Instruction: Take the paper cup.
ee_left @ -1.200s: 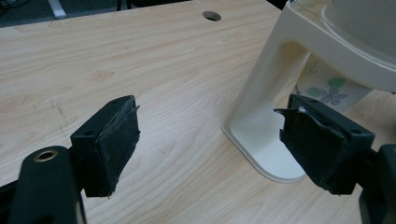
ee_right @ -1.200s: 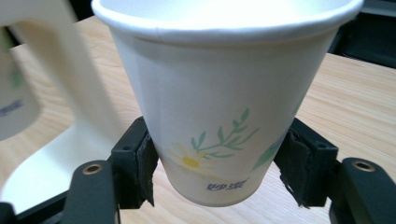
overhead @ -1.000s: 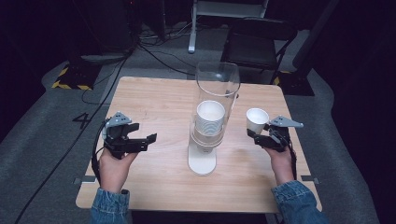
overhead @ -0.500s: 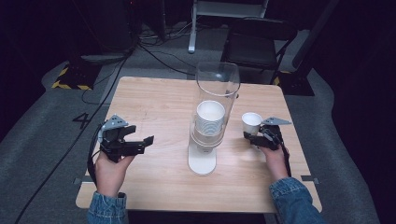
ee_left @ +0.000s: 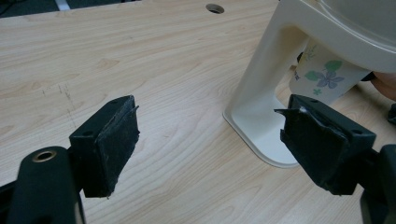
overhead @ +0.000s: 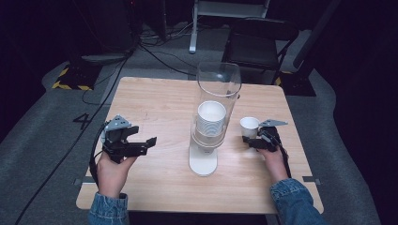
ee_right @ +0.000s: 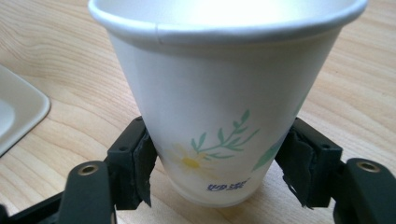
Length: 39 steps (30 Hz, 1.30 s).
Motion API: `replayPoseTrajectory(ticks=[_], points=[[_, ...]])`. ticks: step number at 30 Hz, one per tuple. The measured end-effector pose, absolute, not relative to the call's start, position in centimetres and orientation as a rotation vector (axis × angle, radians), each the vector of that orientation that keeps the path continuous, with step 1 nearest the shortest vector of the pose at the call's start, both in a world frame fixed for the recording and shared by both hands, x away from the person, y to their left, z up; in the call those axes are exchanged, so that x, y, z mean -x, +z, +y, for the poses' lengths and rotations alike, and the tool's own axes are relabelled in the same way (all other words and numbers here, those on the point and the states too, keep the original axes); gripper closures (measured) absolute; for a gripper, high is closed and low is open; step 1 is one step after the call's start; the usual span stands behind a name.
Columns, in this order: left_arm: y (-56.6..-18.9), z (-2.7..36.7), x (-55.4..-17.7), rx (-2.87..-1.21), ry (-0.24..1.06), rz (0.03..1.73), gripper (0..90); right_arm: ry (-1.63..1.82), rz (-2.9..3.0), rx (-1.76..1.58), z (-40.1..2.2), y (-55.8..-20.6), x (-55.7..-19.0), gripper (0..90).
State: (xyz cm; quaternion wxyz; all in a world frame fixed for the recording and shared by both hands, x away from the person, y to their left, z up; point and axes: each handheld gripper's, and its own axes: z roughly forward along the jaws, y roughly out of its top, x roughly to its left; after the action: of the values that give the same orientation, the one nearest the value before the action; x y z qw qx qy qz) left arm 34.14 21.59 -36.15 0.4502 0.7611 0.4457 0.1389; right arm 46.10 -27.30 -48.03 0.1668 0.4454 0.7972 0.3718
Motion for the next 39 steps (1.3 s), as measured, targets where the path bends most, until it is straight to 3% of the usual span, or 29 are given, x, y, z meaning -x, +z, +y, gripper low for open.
replayPoseTrajectory(ticks=[10, 15, 17, 22, 39], points=[[-36.1, 21.7, -34.2, -1.884, 0.344, 1.099, 18.9, 1.013, 2.316, -1.281, -27.0, -48.6, -46.2, 31.2], [-36.2, 21.6, -34.3, -1.887, 0.342, 1.097, 18.9, 0.958, 2.338, -1.238, -26.5, -48.7, -46.1, 23.5], [-36.2, 21.7, -34.2, -1.883, 0.342, 1.100, 18.9, 0.939, 2.325, -1.222, -26.3, -48.5, -46.0, 15.2], [-36.1, 21.8, -34.2, -1.882, 0.342, 1.098, 18.9, 0.967, 2.296, -1.225, -26.7, -47.5, -45.6, 13.0], [-36.0, 22.2, -33.6, -1.883, 0.344, 1.100, 19.0, 1.229, 2.163, -1.142, -28.6, -39.4, -41.8, 10.4]])
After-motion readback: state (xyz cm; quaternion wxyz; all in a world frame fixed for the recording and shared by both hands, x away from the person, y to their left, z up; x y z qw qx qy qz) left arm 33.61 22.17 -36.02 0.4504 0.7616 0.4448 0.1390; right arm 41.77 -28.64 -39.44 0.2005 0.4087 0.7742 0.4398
